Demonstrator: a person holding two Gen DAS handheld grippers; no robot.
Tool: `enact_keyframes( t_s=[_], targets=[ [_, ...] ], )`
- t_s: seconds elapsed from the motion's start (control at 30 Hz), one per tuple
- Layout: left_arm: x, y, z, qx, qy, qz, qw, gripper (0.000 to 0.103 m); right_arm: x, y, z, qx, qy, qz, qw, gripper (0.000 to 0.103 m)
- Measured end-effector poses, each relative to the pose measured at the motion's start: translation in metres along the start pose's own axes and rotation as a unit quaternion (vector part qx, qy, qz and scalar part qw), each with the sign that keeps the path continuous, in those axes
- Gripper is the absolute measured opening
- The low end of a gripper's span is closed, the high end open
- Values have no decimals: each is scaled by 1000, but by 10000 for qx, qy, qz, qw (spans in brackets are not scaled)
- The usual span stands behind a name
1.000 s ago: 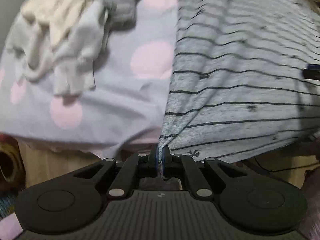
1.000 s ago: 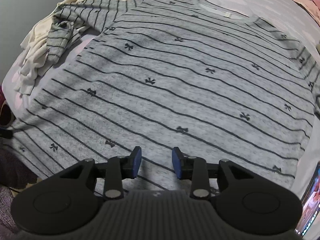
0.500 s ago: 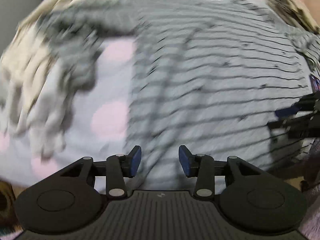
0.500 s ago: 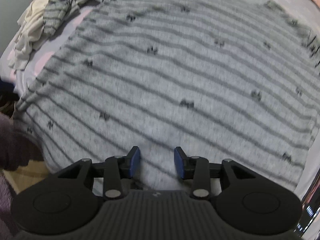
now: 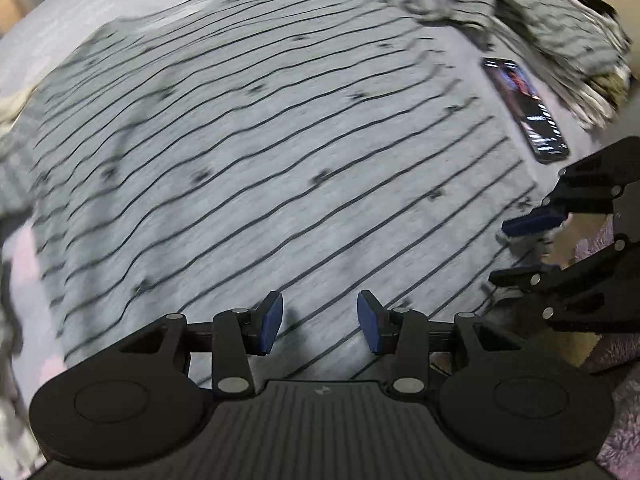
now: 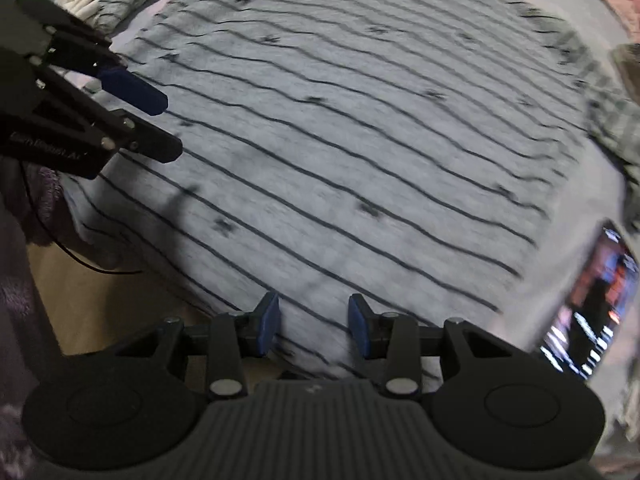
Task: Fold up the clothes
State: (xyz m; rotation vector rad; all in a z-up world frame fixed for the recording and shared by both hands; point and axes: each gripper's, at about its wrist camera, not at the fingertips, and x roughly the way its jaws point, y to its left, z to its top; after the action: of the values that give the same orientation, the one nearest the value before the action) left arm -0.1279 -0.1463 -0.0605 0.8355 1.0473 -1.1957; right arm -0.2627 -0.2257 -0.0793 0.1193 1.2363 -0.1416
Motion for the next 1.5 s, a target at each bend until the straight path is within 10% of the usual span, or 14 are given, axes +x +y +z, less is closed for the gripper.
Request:
enact_keyframes(
  t_s=[0.4,0.6,0.7,1.1,1.5],
  targets=[
    [-1,-23,-4,289,-20,-1,9996,39,-7,-56,-7,717,45,-915,9932,53],
    [-4,-13,-15,57,1,65,10000,39,9,-53,-1,827,326,-774,9930,13],
    [-5,-12,-18,12,-26,96,10000,39,-1,-31,13,525,141,-804,9953,11],
    [-5,12,-33,-398,-59,246,9989,39,3,50,94,-548,-218,-372,9976,21],
    [-6,25,-45,-552,53,251,9981,39,-11,57,66,-723,-252,-421,9962,35]
  ],
)
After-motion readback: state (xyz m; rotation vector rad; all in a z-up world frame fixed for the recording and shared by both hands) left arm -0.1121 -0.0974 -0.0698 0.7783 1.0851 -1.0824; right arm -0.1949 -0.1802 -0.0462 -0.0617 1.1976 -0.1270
